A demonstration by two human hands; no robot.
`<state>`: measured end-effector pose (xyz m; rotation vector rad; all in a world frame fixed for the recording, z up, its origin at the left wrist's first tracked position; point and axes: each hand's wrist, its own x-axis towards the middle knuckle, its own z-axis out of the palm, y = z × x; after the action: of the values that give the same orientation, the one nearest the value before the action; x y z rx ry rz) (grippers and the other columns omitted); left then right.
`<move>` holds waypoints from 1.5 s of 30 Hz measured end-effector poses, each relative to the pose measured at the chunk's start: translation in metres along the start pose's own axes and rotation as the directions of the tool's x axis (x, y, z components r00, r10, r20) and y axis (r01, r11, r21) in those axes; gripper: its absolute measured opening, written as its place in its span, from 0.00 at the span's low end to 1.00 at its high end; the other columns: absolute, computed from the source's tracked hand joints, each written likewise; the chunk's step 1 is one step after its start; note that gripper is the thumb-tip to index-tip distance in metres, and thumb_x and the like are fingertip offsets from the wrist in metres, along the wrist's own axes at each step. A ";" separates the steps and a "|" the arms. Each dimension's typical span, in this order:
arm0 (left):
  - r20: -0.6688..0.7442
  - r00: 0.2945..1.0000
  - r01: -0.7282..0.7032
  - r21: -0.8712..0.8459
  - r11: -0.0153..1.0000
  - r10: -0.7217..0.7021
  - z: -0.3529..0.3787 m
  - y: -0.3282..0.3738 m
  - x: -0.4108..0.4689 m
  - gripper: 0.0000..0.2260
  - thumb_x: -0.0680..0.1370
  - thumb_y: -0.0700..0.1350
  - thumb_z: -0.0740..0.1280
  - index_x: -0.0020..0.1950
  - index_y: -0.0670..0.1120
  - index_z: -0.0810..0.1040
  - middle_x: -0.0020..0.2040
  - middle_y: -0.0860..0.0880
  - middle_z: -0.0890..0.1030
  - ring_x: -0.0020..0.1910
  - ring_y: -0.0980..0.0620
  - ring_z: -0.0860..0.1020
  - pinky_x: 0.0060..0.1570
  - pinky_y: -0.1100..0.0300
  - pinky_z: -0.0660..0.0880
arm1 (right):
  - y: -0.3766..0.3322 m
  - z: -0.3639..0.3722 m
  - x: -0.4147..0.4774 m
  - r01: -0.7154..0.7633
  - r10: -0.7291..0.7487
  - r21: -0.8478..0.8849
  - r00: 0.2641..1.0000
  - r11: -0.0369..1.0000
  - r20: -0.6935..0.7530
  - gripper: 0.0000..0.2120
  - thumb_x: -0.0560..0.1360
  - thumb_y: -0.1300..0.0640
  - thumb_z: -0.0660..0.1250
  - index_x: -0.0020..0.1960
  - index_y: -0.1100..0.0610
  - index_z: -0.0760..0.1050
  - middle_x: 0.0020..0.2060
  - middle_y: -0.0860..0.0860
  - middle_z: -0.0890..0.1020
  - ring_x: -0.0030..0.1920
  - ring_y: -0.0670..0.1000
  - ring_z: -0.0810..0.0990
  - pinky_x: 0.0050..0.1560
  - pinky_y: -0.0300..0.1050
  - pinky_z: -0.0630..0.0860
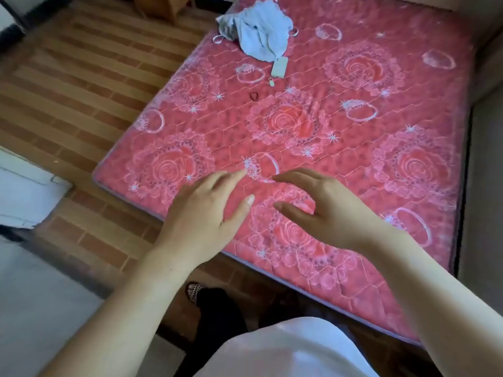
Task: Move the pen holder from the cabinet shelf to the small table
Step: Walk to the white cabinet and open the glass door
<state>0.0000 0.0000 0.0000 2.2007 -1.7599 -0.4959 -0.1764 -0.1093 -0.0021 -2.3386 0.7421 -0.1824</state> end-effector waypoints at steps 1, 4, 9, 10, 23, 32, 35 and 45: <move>-0.017 1.000 0.022 -0.016 1.000 -0.022 -0.005 -0.012 -0.002 0.24 0.77 0.61 0.50 0.71 0.54 0.62 0.69 0.52 0.69 0.67 0.53 0.66 0.64 0.51 0.66 | -0.004 0.008 0.010 0.030 -0.029 0.018 0.999 0.999 -0.021 0.22 0.75 0.45 0.62 0.65 0.53 0.70 0.62 0.48 0.75 0.60 0.48 0.75 0.58 0.49 0.73; -0.076 0.993 0.090 -0.027 0.996 -0.092 -0.020 -0.055 -0.009 0.25 0.76 0.62 0.50 0.71 0.54 0.63 0.68 0.52 0.70 0.66 0.52 0.67 0.63 0.47 0.67 | -0.036 0.028 0.041 0.044 -0.044 0.017 0.999 0.999 -0.011 0.20 0.75 0.46 0.63 0.65 0.52 0.70 0.61 0.48 0.76 0.60 0.47 0.75 0.58 0.46 0.73; -0.160 0.960 0.218 -0.080 0.973 -0.228 -0.061 -0.143 -0.038 0.24 0.77 0.61 0.51 0.71 0.54 0.63 0.68 0.52 0.69 0.65 0.51 0.68 0.60 0.51 0.68 | -0.097 0.078 0.107 0.134 -0.135 0.027 0.990 0.991 0.048 0.22 0.75 0.46 0.64 0.66 0.53 0.69 0.62 0.50 0.75 0.61 0.49 0.74 0.60 0.47 0.72; -0.171 0.950 0.249 -0.081 0.965 -0.260 -0.068 -0.161 -0.047 0.24 0.77 0.61 0.51 0.71 0.54 0.63 0.69 0.52 0.69 0.65 0.51 0.68 0.59 0.52 0.68 | -0.110 0.088 0.120 0.163 -0.165 0.029 0.984 0.986 0.068 0.22 0.75 0.46 0.63 0.66 0.53 0.68 0.62 0.50 0.76 0.61 0.49 0.74 0.60 0.46 0.72; -0.267 0.718 0.626 -0.157 0.764 -0.643 -0.135 -0.318 -0.165 0.27 0.74 0.64 0.47 0.70 0.54 0.64 0.69 0.53 0.70 0.65 0.53 0.69 0.62 0.49 0.69 | -0.275 0.213 0.261 0.494 -0.497 0.096 0.809 0.864 0.312 0.23 0.74 0.44 0.63 0.66 0.53 0.69 0.61 0.50 0.77 0.59 0.48 0.75 0.58 0.37 0.70; -0.299 0.591 0.705 -0.261 0.660 -0.749 -0.161 -0.403 -0.189 0.24 0.76 0.61 0.50 0.68 0.54 0.66 0.66 0.51 0.72 0.63 0.52 0.71 0.63 0.49 0.68 | -0.344 0.273 0.347 0.543 -0.533 0.119 0.718 0.831 0.448 0.24 0.73 0.46 0.65 0.67 0.51 0.68 0.63 0.47 0.74 0.61 0.45 0.71 0.57 0.36 0.63; -0.293 0.582 0.712 -0.267 0.649 -0.759 -0.172 -0.444 -0.174 0.23 0.76 0.61 0.50 0.67 0.53 0.66 0.65 0.51 0.72 0.62 0.53 0.71 0.62 0.50 0.67 | -0.355 0.291 0.388 0.533 -0.525 0.132 0.708 0.836 0.473 0.24 0.73 0.45 0.64 0.66 0.50 0.68 0.64 0.47 0.74 0.59 0.43 0.70 0.59 0.40 0.66; -0.195 0.594 0.732 -0.273 0.625 -0.781 -0.245 -0.590 -0.082 0.28 0.74 0.65 0.46 0.69 0.55 0.64 0.69 0.51 0.69 0.66 0.52 0.68 0.64 0.44 0.66 | -0.406 0.311 0.560 0.484 -0.448 0.089 0.702 0.870 0.554 0.23 0.74 0.45 0.63 0.68 0.46 0.64 0.68 0.46 0.69 0.63 0.45 0.68 0.57 0.38 0.63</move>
<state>0.6087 0.2098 -0.0207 2.6496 -0.5090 -0.4148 0.5740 0.0031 -0.0177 -2.4116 -0.1546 0.3154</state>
